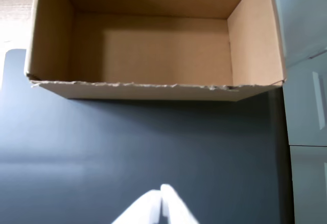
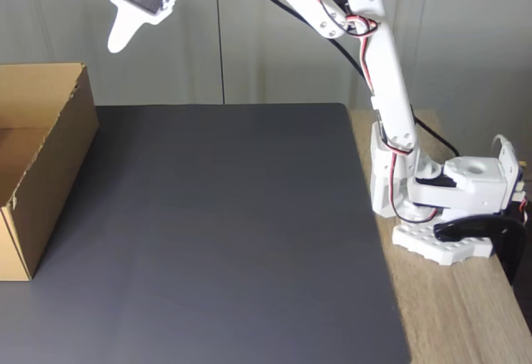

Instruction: Grasp a ball and put it in the box.

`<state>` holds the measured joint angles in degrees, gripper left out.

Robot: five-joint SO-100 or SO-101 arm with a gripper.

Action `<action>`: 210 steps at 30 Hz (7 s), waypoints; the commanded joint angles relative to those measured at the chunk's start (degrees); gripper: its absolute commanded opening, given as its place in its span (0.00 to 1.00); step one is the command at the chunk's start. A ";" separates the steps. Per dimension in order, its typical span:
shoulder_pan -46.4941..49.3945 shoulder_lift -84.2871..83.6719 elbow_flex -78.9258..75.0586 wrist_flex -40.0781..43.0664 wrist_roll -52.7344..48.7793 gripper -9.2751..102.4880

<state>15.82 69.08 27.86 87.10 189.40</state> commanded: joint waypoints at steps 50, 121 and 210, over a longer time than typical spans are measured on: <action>3.52 61.87 92.37 -37.62 -4.22 0.08; -4.04 110.30 152.40 -31.90 -19.51 0.08; -10.11 110.30 152.40 -22.94 -19.51 0.09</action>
<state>6.42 179.82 180.09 63.19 169.98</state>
